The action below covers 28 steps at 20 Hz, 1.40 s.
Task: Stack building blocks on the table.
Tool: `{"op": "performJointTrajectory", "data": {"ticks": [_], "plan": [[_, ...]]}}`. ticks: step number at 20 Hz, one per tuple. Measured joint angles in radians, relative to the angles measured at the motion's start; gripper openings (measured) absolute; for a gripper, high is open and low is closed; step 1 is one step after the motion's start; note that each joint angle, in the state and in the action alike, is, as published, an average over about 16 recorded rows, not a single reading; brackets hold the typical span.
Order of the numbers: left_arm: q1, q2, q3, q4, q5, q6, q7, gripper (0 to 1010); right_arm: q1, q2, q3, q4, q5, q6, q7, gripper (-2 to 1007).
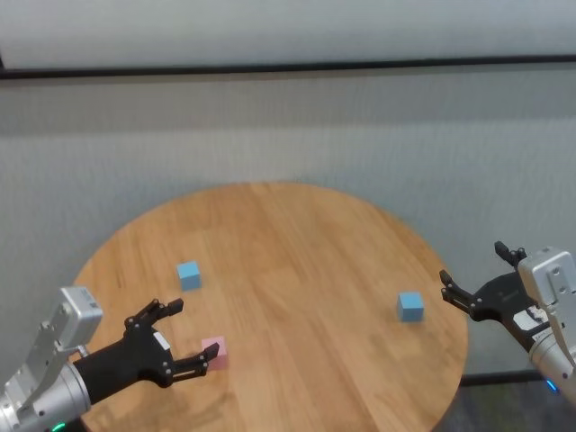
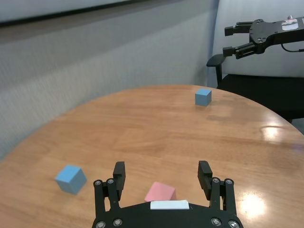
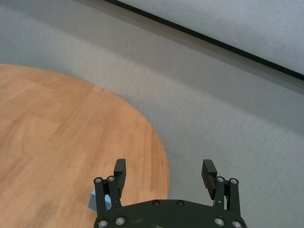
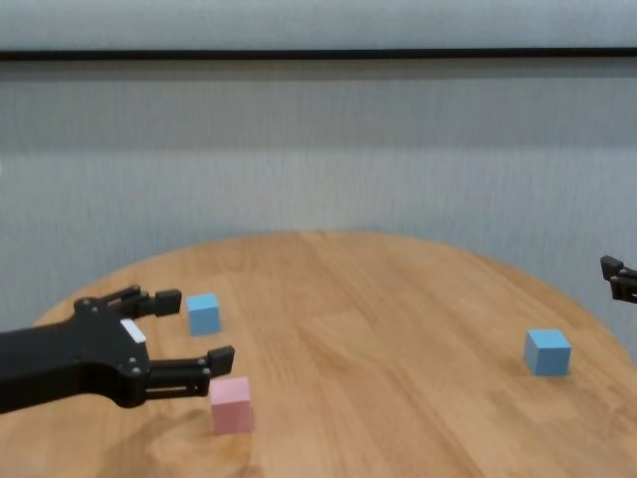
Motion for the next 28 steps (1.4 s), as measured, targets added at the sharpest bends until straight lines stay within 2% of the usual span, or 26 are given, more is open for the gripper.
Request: {"op": "performJointTrajectory", "data": {"ticks": [10,19,28], "plan": [[-0.049,-0.066,0.004,0.121,-0.005,0.001,-0.057,1003,0.0,0.0,0.0,0.0,0.0,0.0,0.0,1005],[-0.091,-0.113,0.009,0.204,0.029,0.003,-0.082,1003,0.0,0.0,0.0,0.0,0.0,0.0,0.0,1005],[-0.116,-0.143,0.01,0.257,0.056,0.005,-0.109,1003,0.0,0.0,0.0,0.0,0.0,0.0,0.0,1005]]}}
